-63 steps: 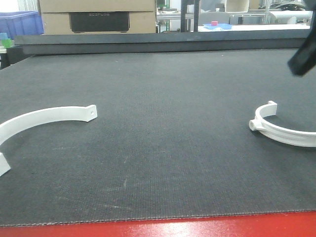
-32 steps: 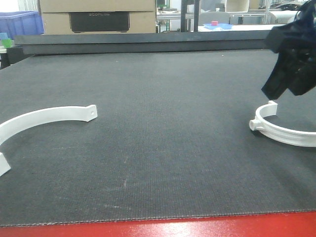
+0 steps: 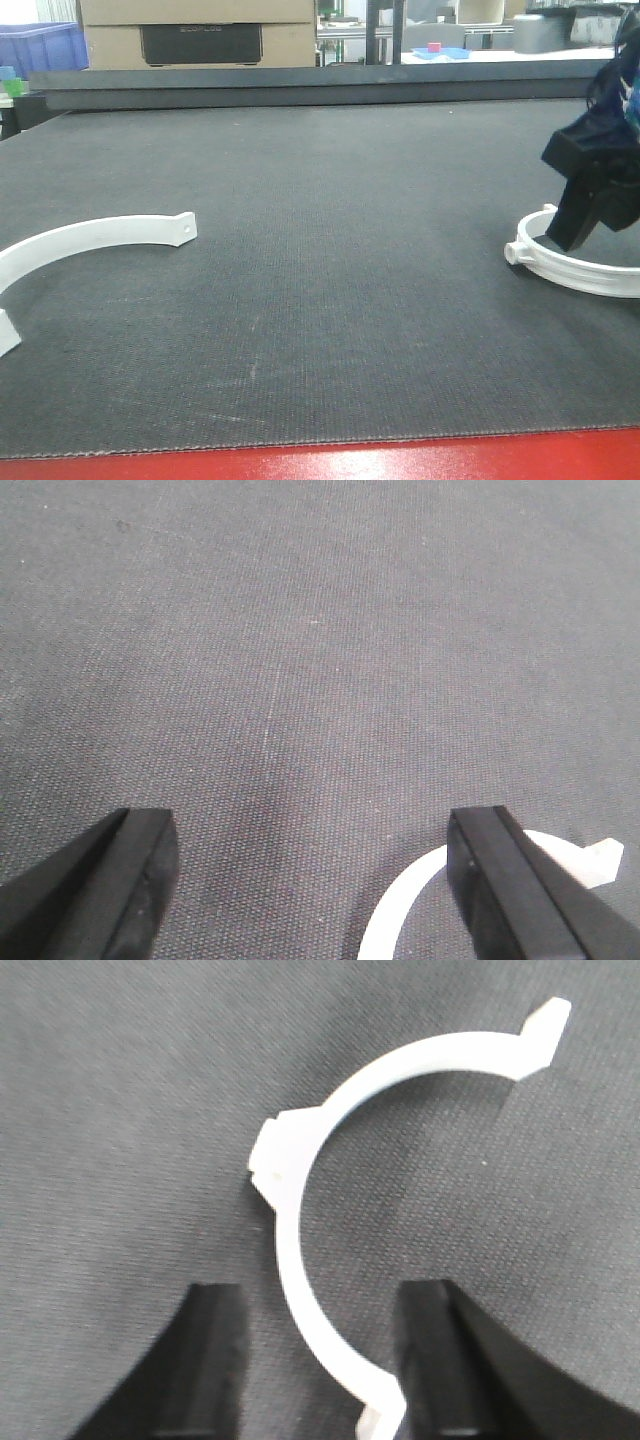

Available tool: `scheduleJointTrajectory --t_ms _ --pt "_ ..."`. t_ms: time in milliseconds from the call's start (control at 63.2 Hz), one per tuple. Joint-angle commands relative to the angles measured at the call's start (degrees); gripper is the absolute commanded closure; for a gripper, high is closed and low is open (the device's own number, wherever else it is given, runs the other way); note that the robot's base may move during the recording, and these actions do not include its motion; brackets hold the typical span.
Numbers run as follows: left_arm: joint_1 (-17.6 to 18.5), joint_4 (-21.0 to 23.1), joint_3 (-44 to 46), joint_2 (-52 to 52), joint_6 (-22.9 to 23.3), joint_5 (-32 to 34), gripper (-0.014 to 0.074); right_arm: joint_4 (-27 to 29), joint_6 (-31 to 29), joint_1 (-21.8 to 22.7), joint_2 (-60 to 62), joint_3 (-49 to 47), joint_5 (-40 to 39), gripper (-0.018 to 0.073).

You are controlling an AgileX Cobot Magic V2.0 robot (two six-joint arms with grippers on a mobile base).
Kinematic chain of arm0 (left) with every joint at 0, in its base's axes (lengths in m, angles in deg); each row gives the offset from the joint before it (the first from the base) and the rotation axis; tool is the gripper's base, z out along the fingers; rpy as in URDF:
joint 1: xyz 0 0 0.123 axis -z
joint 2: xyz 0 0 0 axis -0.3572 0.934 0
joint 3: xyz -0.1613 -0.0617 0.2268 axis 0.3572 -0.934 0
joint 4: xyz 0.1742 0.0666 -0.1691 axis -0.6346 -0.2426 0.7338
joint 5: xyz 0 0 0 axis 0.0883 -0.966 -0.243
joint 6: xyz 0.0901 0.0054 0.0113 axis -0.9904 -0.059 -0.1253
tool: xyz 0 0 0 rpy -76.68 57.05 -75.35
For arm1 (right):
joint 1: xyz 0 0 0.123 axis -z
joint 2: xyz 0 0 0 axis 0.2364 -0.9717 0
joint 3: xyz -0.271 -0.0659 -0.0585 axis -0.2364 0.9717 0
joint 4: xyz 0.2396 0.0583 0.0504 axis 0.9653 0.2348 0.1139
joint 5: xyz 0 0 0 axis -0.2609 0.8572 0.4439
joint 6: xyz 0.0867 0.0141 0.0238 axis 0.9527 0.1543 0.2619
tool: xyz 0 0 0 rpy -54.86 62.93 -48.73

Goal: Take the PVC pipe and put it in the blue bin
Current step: 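Lower the right gripper onto the white clamp ring nearest it and grasp, then lift the white clamp ring with the right gripper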

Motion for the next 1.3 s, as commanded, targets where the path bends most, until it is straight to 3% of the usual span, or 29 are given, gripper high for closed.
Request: scheduleJointTrajectory --t_ms 0,807,902,1124,1282 --pt "0.4 0.5 0.4 0.0 0.0 1.1 0.0144 -1.1 -0.5 0.0 -0.9 -0.5 -0.7 0.0278" --pt "0.4 0.5 0.4 3.4 0.0 3.9 0.0144 -3.3 -0.5 -0.7 -7.3 -0.5 -2.4 0.0288" --pt "0.4 0.5 0.4 3.7 0.0 4.1 0.0144 -3.4 -0.5 -0.7 -7.8 -0.5 -2.6 0.0335" --pt "0.4 0.5 0.4 3.9 0.0 4.6 0.0144 -3.4 -0.5 -0.7 -8.3 -0.5 -2.7 0.0601" --pt "0.4 0.5 0.4 3.9 0.0 4.7 0.0144 -3.4 -0.5 -0.7 -8.3 -0.5 -2.7 0.0722"
